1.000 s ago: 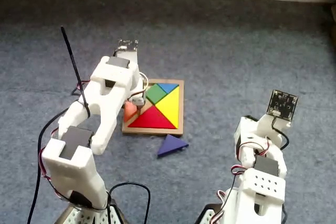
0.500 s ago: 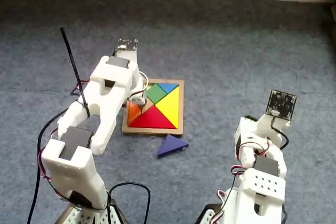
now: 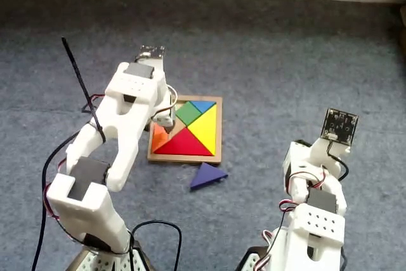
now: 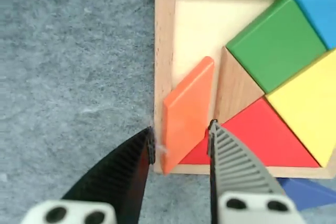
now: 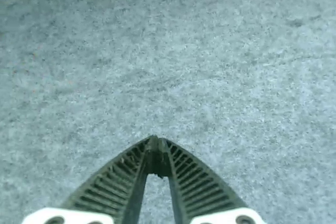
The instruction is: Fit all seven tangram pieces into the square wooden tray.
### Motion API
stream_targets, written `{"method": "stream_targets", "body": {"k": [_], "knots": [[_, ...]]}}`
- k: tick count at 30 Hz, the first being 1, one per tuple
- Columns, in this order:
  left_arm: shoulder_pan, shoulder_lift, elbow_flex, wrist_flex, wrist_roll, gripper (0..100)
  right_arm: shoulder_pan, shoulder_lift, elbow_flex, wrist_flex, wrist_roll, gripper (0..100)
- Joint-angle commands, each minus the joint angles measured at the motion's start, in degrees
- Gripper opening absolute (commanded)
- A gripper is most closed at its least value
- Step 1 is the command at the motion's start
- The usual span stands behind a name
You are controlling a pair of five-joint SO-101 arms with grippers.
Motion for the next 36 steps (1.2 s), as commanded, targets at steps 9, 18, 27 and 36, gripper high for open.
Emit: {"method": "stream_targets", "body": {"k": [9, 18, 27, 36], "knots": [[-4.4, -10.9, 6.2, -4.0, 0.0, 17, -1.0, -0.9, -0.3, -1.8, 0.7, 0.6], [-4.0, -5.9, 7.1, -6.6, 0.4, 12, -2.6, -0.9, -0.3, -1.8, 0.7, 0.6], [-0.1, -1.6, 6.2, -9.5, 0.2, 12, -2.7, -0.9, -0.3, -1.8, 0.7, 0.6], [2.7, -1.7, 5.2, -9.3, 0.1, 11, -2.7, -0.9, -0.3, -1.8, 0.7, 0.6]]}}
